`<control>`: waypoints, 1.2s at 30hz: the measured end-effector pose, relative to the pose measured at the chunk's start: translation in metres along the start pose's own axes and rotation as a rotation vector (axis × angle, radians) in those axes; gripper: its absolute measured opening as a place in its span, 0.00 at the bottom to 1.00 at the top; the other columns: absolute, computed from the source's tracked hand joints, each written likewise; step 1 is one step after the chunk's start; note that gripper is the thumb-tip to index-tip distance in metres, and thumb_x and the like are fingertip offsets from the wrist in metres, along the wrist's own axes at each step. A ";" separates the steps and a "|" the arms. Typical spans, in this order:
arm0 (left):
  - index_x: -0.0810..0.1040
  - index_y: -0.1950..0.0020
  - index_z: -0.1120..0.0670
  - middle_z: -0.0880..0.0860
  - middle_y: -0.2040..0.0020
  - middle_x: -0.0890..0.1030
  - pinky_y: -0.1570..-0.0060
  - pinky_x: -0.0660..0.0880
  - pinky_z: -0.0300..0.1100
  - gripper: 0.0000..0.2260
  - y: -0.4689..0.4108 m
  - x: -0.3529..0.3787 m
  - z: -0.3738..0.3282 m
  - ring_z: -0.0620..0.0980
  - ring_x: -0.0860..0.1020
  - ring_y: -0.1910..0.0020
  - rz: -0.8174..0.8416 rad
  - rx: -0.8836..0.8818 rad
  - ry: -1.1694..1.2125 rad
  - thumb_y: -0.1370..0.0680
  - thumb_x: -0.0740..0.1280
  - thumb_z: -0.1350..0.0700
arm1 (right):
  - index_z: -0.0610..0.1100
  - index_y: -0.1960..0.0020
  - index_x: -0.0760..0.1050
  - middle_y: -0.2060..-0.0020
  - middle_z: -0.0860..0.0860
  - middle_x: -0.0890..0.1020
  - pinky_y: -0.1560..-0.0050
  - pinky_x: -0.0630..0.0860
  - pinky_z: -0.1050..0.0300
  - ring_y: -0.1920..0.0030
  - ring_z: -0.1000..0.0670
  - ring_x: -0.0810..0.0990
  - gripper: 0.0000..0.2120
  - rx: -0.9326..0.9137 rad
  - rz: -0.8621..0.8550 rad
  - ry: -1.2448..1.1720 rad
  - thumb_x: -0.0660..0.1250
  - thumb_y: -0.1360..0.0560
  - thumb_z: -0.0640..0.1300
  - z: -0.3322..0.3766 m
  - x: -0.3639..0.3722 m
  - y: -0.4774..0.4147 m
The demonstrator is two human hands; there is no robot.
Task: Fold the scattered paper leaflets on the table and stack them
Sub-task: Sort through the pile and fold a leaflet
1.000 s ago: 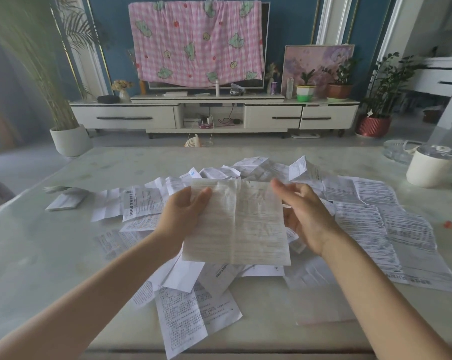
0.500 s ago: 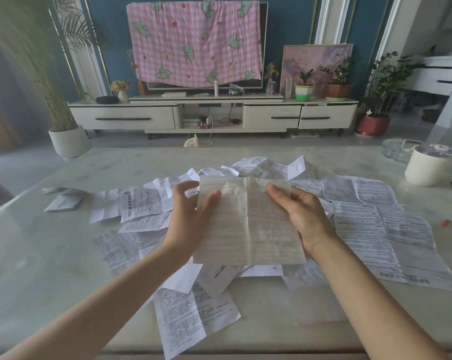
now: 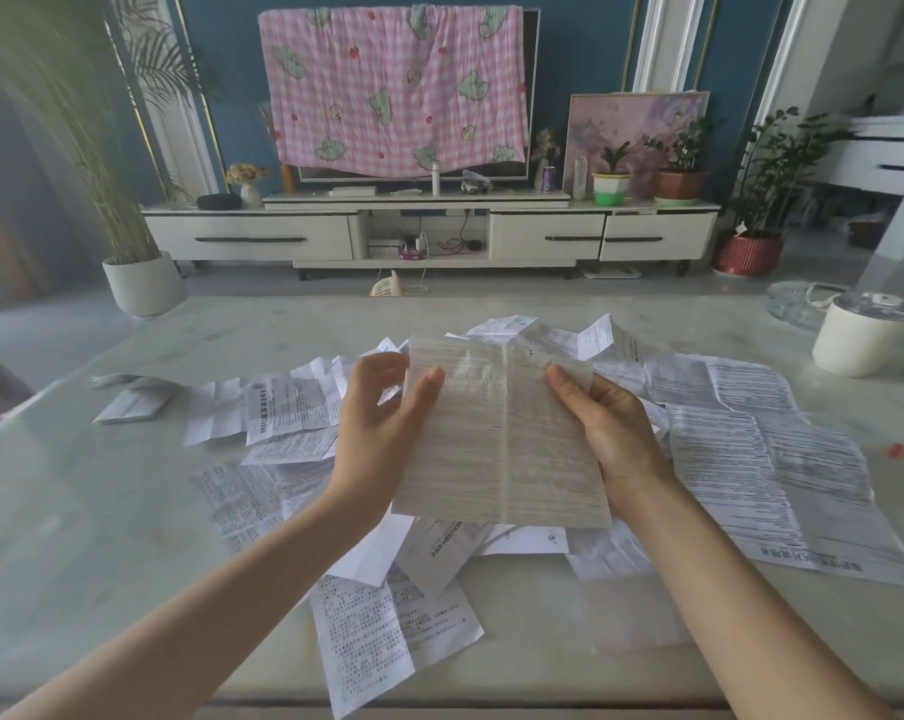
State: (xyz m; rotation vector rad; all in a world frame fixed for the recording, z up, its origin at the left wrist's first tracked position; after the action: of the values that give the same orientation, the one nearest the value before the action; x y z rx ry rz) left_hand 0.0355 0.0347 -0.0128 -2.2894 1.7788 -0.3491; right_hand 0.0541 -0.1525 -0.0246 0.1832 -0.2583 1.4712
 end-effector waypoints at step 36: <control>0.83 0.67 0.55 0.51 0.67 0.82 0.56 0.77 0.44 0.10 -0.019 -0.007 0.005 0.48 0.79 0.67 0.095 -0.254 0.136 0.26 0.69 0.57 | 0.39 0.56 0.81 0.61 0.45 0.84 0.56 0.79 0.52 0.60 0.47 0.82 0.05 -0.024 0.016 0.075 0.70 0.28 0.40 -0.003 0.004 -0.001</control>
State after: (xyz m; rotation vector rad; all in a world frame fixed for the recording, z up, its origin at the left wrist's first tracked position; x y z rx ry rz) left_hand 0.0524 0.0465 -0.0121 -2.3862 2.1000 -0.2813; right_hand 0.0559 -0.1484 -0.0259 0.1068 -0.2172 1.4865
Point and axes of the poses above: each hand's wrist, its own y-axis away from the middle knuckle, its own x-axis out of the palm, z = x × y, the point moved 3 cm from there along -y, towards the middle knuckle
